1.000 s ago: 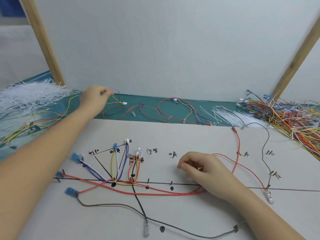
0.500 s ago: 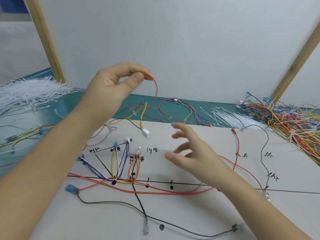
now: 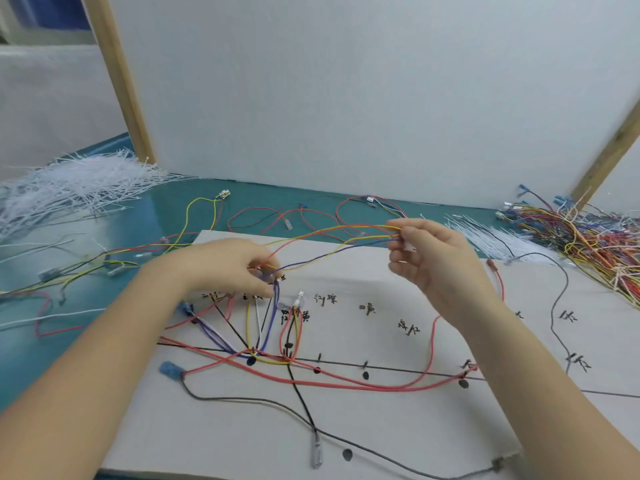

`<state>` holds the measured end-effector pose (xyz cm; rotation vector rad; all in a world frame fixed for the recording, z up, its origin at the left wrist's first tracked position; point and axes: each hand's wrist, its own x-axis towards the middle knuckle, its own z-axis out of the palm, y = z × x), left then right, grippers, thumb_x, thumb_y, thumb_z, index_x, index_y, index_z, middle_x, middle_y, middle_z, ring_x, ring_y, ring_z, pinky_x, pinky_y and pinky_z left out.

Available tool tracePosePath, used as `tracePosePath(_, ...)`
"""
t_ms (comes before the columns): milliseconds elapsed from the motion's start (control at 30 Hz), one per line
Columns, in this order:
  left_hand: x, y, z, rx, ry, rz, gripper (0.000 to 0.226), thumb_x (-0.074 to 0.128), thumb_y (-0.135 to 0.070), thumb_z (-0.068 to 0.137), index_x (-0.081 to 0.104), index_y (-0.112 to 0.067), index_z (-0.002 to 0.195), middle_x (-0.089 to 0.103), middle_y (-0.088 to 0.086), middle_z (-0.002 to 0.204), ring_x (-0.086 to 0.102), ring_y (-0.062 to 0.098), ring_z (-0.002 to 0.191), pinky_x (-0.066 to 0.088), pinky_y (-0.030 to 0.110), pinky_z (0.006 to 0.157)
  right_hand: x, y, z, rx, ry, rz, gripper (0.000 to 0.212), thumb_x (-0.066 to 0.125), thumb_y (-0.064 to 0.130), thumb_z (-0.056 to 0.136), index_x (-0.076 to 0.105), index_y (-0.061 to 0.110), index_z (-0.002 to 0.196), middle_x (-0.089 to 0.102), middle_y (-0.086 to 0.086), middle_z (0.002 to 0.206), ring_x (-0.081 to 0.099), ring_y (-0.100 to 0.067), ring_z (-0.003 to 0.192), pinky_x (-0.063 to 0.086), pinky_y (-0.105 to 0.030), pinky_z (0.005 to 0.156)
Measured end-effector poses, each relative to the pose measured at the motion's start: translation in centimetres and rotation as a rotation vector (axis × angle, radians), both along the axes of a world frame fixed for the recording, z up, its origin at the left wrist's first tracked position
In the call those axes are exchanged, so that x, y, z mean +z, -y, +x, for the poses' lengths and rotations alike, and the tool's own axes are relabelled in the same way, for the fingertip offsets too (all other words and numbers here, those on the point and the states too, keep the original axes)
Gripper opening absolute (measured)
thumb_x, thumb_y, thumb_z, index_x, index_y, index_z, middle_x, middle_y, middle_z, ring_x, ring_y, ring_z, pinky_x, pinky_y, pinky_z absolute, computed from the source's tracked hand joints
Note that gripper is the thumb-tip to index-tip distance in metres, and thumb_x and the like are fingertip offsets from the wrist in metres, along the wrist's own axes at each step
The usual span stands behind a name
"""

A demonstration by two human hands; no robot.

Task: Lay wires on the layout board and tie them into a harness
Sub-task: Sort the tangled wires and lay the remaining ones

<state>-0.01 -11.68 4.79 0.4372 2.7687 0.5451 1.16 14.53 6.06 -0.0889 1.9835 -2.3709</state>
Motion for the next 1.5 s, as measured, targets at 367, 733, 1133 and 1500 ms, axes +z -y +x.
tracePosePath(367,0.8,2.7,-0.5,-0.009,-0.100,0.205,0.020,0.070,-0.056,0.072,0.065,-0.043,0.085,0.065,-0.028,0.095,0.052,-0.018,0.095,0.034,0.009,0.081,-0.3,-2.3,-1.6,-0.170,0.019,-0.320,0.024,0.042,0.000,0.095,0.064,0.006,0.086,0.059,0.000,0.060,0.059,-0.008,0.055,0.053,-0.018,0.056)
tracePosePath(733,0.9,3.2,-1.1,0.130,-0.356,0.337,0.020,0.054,-0.015,0.093,0.066,-0.031,0.089,0.069,-0.007,0.076,0.059,0.000,0.072,0.047,0.025,0.070,-1.6,-3.5,-2.9,-0.272,0.069,-0.434,0.022,0.042,-0.001,0.094,0.063,0.005,0.090,0.060,0.000,0.059,0.060,-0.009,0.052,0.054,-0.019,0.058)
tracePosePath(1133,0.6,-0.1,0.1,-0.045,-0.259,0.088,0.066,0.036,0.005,0.092,0.055,-0.058,0.086,0.052,-0.030,0.114,0.044,-0.003,0.118,0.017,0.042,0.108,-2.4,-3.5,-3.4,-0.271,0.123,-0.495,0.024,0.039,-0.002,0.094,0.061,0.005,0.092,0.061,-0.001,0.057,0.060,-0.007,0.049,0.052,-0.017,0.053)
tracePosePath(1500,0.8,-0.2,0.1,0.106,-0.399,0.409,0.033,0.039,-0.013,0.068,0.050,-0.040,0.052,0.052,-0.020,0.093,0.042,0.018,0.106,0.026,0.042,0.104,-3.0,-3.5,-3.3,-0.274,0.074,-0.480,0.016,0.047,0.004,0.096,0.062,0.006,0.090,0.065,0.000,0.058,0.062,-0.007,0.052,0.053,-0.017,0.056)
